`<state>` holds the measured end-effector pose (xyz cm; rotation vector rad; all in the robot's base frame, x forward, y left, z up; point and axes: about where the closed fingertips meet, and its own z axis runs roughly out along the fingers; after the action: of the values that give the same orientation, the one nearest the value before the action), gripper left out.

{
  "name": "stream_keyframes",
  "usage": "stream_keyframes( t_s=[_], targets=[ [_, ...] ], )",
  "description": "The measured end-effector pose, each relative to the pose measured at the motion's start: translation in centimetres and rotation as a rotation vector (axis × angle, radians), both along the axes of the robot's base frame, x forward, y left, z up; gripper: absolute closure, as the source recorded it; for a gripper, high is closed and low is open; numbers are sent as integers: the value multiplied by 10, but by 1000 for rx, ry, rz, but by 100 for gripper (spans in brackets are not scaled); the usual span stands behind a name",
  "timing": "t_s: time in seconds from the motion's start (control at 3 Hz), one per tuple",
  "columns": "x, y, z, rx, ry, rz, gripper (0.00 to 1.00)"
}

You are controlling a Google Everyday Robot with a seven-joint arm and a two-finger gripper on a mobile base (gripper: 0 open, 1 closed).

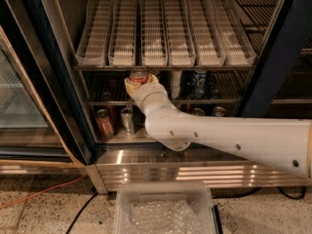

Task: Pick coke can from middle shelf of fridge

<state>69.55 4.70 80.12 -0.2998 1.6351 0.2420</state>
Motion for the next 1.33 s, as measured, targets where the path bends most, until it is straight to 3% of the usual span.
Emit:
stream_keyframes(
  t_s=[0.67,1.33],
  targets=[
    [3,-8,-4,14,-13,-4,100],
    [-16,-6,-18,-6,4,11,100]
  ],
)
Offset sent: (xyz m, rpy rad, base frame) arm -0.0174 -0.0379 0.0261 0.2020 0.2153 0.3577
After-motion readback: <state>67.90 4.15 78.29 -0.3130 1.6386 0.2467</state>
